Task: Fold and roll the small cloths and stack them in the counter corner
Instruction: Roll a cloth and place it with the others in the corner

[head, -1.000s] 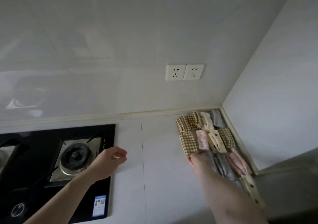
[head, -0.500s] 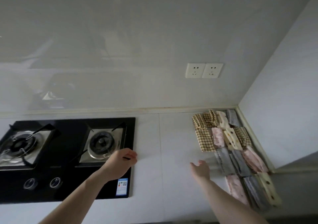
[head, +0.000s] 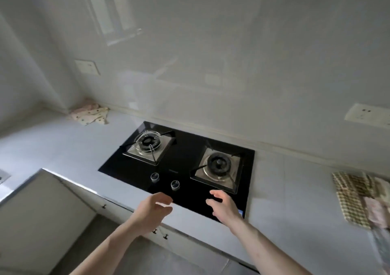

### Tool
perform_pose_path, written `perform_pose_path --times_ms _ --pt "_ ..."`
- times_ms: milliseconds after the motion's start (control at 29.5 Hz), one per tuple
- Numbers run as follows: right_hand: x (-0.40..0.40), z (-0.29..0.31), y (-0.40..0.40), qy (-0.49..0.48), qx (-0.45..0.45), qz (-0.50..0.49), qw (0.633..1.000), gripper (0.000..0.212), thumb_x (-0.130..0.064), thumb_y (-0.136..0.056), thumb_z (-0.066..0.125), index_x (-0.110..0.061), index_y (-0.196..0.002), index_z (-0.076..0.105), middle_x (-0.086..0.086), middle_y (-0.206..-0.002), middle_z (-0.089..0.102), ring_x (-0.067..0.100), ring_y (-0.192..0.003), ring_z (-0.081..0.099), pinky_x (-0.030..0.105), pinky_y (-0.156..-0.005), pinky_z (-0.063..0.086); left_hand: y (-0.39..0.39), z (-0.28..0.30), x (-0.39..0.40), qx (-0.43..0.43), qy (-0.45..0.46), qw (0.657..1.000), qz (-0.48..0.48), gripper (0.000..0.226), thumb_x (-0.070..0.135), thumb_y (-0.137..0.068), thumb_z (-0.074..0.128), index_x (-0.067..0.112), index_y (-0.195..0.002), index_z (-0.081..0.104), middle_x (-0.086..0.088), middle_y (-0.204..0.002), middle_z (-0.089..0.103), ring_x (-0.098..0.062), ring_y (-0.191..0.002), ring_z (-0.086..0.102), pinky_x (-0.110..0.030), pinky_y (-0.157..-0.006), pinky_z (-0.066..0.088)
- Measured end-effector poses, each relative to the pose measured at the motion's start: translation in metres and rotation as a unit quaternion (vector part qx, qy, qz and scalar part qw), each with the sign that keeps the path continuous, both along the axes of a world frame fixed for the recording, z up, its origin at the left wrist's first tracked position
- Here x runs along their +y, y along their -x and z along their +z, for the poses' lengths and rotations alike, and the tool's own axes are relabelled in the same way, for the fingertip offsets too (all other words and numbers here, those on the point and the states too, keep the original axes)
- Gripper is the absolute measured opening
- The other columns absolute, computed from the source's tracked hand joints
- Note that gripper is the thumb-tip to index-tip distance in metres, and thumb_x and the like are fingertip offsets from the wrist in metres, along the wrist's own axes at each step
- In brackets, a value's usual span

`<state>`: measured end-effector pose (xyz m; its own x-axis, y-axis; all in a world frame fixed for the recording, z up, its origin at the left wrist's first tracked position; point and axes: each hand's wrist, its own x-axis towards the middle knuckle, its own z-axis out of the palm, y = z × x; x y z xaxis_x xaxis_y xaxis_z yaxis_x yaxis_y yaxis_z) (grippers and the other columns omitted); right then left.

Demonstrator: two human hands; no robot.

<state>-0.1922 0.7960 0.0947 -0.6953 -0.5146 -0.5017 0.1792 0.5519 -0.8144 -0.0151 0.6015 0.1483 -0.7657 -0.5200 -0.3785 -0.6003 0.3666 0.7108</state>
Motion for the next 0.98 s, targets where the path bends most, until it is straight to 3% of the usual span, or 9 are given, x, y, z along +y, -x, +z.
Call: perform_pose_path --times_ms 169,305,575,745,914,982 --pt "-0.082 0.036 -0.063 0.036 0.017 0.106 0.994 0.041 -0.039 -0.084 0.067 -0.043 -0.124 0.060 -0.016 -0.132 0.053 0.011 -0.114 0.063 0.040 -0.107 0.050 -0.077 0.012 -0.057 0.032 0.023 0.998 0.057 0.019 0.027 -0.096 0.069 0.036 -0.113 0.066 0.016 -0.114 0.069 0.003 -0.096 0.068 -0.011 -0.074 0.050" --pt "-0.142 0.057 -0.088 0.040 0.035 0.177 0.983 0.040 -0.035 -0.086 0.067 -0.042 -0.125 0.061 -0.016 -0.131 0.055 0.011 -0.116 0.062 0.037 -0.107 0.049 -0.120 0.019 -0.101 0.059 0.027 0.991 0.121 0.019 0.031 -0.092 0.071 0.042 -0.107 0.068 0.016 -0.105 0.074 0.003 -0.097 0.069 -0.028 -0.086 0.058" --pt "-0.281 0.070 -0.103 0.066 0.042 0.262 0.962 0.031 -0.038 -0.086 0.068 -0.051 -0.113 0.058 -0.009 -0.124 0.062 0.007 -0.106 0.065 0.033 -0.102 0.050 -0.170 0.023 -0.197 0.069 0.035 0.973 0.215 0.020 0.030 -0.091 0.073 0.040 -0.108 0.071 0.015 -0.103 0.075 0.004 -0.095 0.070 -0.025 -0.084 0.056" --pt "-0.371 0.064 -0.104 0.080 0.016 0.280 0.957 0.038 -0.045 -0.078 0.069 -0.050 -0.115 0.061 -0.009 -0.117 0.068 0.011 -0.102 0.069 0.041 -0.100 0.056 -0.176 0.029 -0.279 0.046 0.052 0.967 0.245 0.020 0.028 -0.091 0.074 0.038 -0.107 0.069 0.015 -0.108 0.073 0.007 -0.091 0.069 -0.011 -0.072 0.050" --pt "-0.450 0.072 -0.094 0.078 0.036 0.304 0.949 0.030 -0.032 -0.088 0.070 -0.044 -0.115 0.062 -0.007 -0.114 0.067 0.006 -0.101 0.067 0.031 -0.099 0.053 -0.165 0.029 -0.355 0.054 0.049 0.962 0.264 0.019 0.035 -0.090 0.071 0.040 -0.108 0.070 0.019 -0.109 0.071 0.003 -0.100 0.067 -0.025 -0.082 0.055" --pt "-0.475 0.074 -0.088 0.075 0.048 0.308 0.947 0.032 -0.030 -0.088 0.070 -0.043 -0.116 0.062 -0.007 -0.114 0.068 0.007 -0.100 0.066 0.026 -0.091 0.052 -0.161 0.024 -0.376 0.046 0.033 0.962 0.266 0.021 0.036 -0.088 0.071 0.041 -0.108 0.069 0.015 -0.107 0.072 0.002 -0.100 0.068 -0.029 -0.089 0.055"
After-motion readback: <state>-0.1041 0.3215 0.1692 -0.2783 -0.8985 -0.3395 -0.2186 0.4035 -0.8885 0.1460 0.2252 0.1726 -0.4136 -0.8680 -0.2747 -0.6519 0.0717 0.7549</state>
